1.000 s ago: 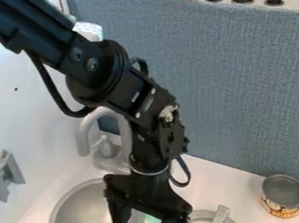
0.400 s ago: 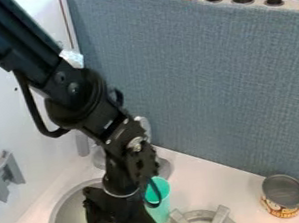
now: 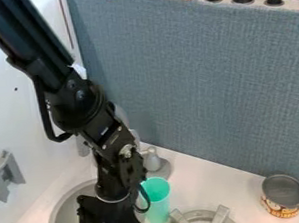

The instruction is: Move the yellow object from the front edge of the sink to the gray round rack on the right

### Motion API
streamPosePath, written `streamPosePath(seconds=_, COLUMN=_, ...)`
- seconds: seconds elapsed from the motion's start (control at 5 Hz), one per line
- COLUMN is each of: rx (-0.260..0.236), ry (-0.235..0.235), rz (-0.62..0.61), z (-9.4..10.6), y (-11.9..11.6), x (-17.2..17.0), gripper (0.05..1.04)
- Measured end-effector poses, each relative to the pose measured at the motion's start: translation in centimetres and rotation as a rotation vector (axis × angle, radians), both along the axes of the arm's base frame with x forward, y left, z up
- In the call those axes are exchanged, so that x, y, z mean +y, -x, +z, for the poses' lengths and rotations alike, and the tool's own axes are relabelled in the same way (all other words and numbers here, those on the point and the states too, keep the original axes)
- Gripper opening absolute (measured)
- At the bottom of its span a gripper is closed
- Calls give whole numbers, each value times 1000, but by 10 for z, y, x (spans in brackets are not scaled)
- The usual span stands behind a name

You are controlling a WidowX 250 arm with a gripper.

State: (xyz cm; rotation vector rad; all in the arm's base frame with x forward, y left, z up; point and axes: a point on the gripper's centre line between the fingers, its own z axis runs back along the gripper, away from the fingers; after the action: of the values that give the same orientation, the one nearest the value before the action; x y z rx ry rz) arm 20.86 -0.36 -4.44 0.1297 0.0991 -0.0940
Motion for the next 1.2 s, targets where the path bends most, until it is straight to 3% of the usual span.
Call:
streamPosePath(seconds=0.2, rx=18, ry=14, rz=4, z=-11, y=-3, x=1, gripper=1004)
streamPosePath(seconds=0.6, rx=99, ry=62, rz=33, z=-33, y=-5, x=8, gripper=1004)
streamPosePath(seconds=1.0, rx=132, ry=86, rz=28, z=-58, y=-15, x=8, gripper=1004)
streamPosePath(seconds=1.2, rx=122, ry=118, rz=25, z=-62, y=-19, x=3, gripper=972)
